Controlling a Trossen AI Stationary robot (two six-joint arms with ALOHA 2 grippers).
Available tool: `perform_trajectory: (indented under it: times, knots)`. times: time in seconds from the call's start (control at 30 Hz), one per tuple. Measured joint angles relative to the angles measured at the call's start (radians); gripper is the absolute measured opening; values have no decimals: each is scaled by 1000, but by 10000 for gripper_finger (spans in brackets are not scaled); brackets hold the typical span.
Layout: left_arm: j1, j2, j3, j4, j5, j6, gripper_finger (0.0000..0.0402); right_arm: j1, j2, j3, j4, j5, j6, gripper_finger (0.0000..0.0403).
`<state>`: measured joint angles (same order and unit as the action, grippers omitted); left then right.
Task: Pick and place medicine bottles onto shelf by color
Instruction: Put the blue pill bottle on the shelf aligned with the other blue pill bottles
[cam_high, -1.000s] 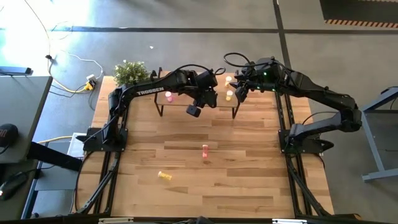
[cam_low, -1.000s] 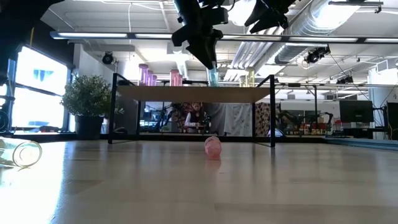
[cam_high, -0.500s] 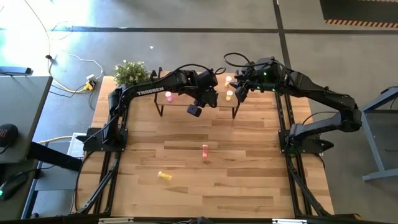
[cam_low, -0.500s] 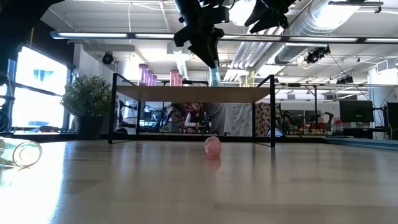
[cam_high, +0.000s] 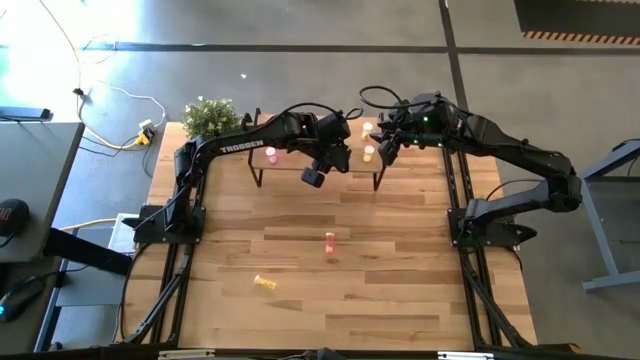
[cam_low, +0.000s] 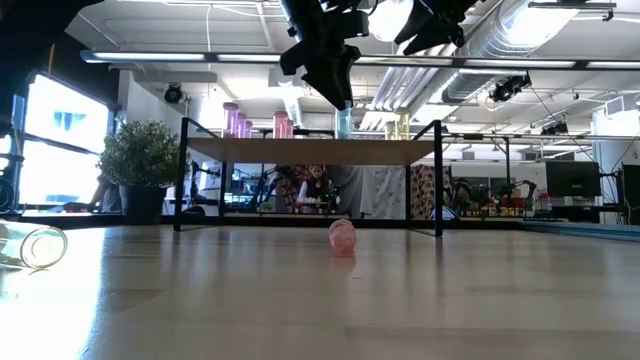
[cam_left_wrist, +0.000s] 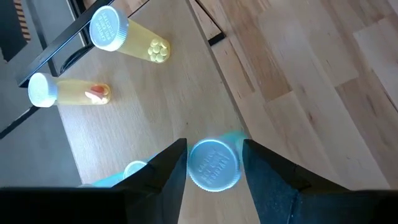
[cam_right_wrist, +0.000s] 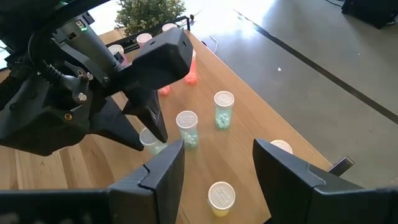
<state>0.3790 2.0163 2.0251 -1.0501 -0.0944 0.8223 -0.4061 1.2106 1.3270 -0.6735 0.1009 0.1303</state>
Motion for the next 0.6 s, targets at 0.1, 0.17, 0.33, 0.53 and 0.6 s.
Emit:
perform_trajectory:
  times: [0.1, 0.17, 0.33, 0.53, 0.6]
  knots:
    - [0, 0, 0, 0, -16, 0, 152, 0, 0, 0, 0, 0, 0, 181]
    - [0, 0, 0, 1, -31, 0, 152, 0, 0, 0, 0, 0, 0, 181]
    - [0, 0, 0, 15, -45, 0, 152, 0, 0, 0, 0, 0, 0, 181]
    - [0, 0, 0, 42, -46, 0, 152, 0, 0, 0, 0, 0, 0, 181]
    - [0, 0, 0, 53, -46, 0, 152, 0, 0, 0, 0, 0, 0, 181]
